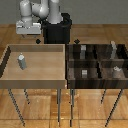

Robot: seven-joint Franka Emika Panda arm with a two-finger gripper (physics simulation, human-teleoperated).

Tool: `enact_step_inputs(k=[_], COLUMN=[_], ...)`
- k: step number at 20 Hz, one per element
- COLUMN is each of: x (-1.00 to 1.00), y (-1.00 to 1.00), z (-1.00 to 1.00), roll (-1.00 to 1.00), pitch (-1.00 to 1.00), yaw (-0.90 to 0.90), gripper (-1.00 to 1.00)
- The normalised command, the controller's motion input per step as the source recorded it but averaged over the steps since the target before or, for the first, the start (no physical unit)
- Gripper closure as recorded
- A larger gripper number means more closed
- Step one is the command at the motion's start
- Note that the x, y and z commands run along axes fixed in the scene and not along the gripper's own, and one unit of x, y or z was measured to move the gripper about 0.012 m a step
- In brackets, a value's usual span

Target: Place the milk carton into the appropriate compartment.

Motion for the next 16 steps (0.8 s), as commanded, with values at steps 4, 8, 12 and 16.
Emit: enact_step_inputs(k=[4,8,12,16], x=[0.00,0.56,1.00,1.00], y=[-1.00,-0.25,0.00,0.00], z=[0.00,0.00,0.00,0.00], roll=[0.00,0.00,0.00,0.00], pitch=[0.00,0.00,0.00,0.00], yaw=[0.00,0.00,0.00,0.00], gripper=[-1.00,-1.00,-1.00,-1.00])
